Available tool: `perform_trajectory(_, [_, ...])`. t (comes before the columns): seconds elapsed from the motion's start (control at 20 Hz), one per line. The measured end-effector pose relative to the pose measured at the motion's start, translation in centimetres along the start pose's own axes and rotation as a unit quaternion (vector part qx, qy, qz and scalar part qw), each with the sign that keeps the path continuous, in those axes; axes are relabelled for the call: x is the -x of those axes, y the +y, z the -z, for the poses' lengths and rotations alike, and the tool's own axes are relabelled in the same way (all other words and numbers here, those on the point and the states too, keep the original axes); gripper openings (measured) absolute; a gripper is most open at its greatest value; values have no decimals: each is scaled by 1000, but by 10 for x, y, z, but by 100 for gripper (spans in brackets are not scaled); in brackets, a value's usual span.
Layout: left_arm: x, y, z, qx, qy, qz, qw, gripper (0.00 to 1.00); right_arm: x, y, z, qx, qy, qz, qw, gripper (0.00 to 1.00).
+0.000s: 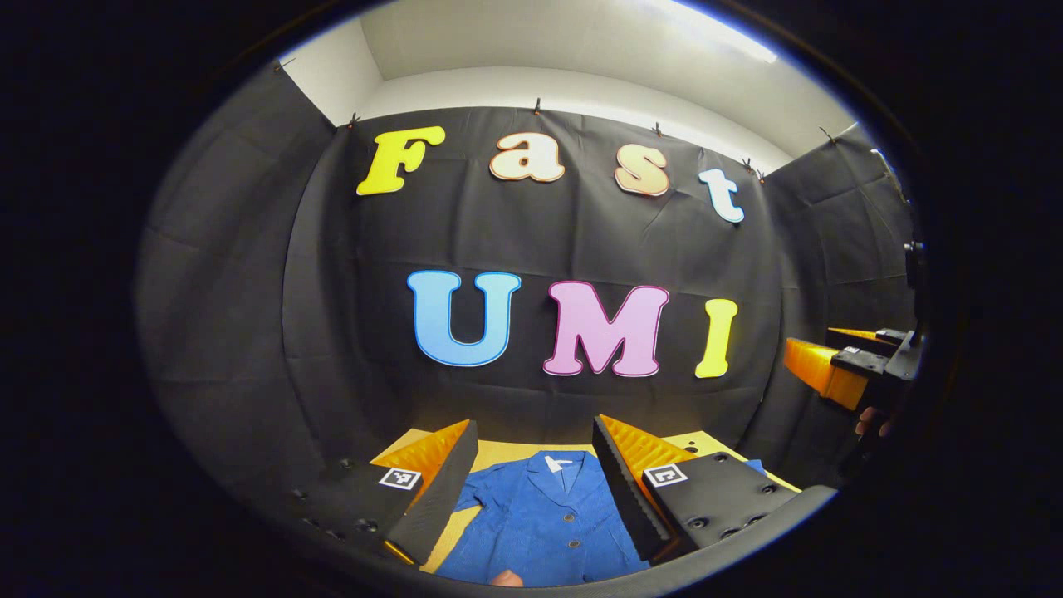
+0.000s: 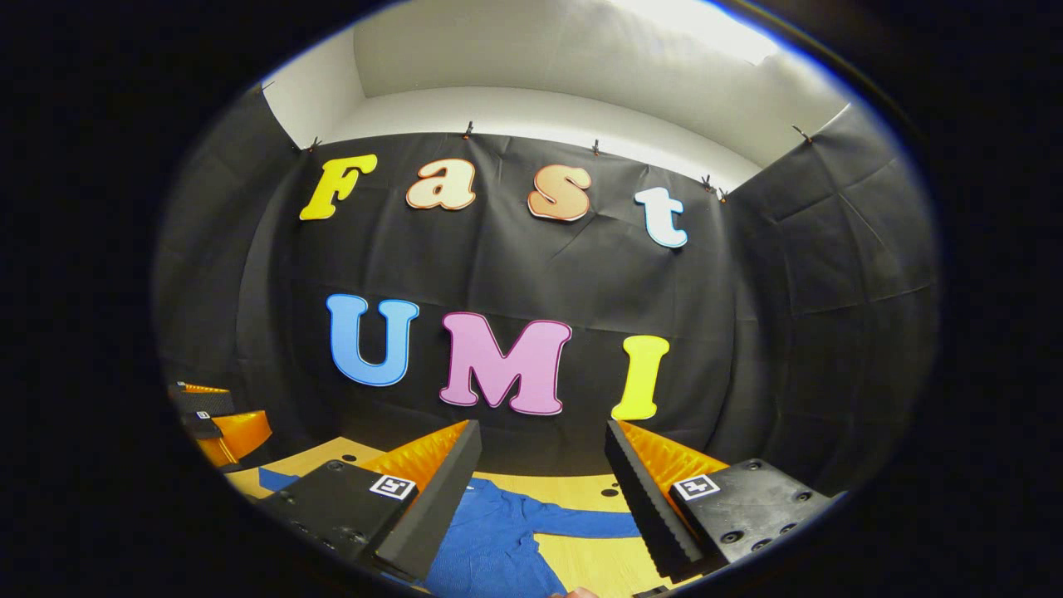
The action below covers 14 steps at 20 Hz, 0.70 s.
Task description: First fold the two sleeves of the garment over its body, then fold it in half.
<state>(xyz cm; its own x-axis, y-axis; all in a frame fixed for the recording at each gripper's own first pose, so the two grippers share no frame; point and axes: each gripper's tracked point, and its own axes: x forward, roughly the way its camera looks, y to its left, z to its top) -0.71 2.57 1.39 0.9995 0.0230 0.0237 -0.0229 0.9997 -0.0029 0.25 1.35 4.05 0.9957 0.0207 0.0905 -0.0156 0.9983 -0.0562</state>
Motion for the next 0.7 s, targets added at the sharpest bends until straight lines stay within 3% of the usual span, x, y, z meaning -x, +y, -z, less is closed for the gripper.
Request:
perform_trajectory(0.25, [2, 1, 2, 15, 10, 9, 1000, 80, -13, -11, -15, 46, -5, 2, 999, 96])
perform_trajectory(0.5, [5, 15, 4, 34, 11, 10, 999, 80, -43, -17, -20, 32, 26, -25, 999, 96])
perform_trajectory(0.55, [5, 19, 6, 34, 19, 5, 999, 80, -54, -24, -23, 37, 30, -26, 999, 100])
perform_trajectory(0.7, [6, 27, 8, 36, 21, 5, 999, 80, -87, -35, -30, 32, 56, -49, 997, 96])
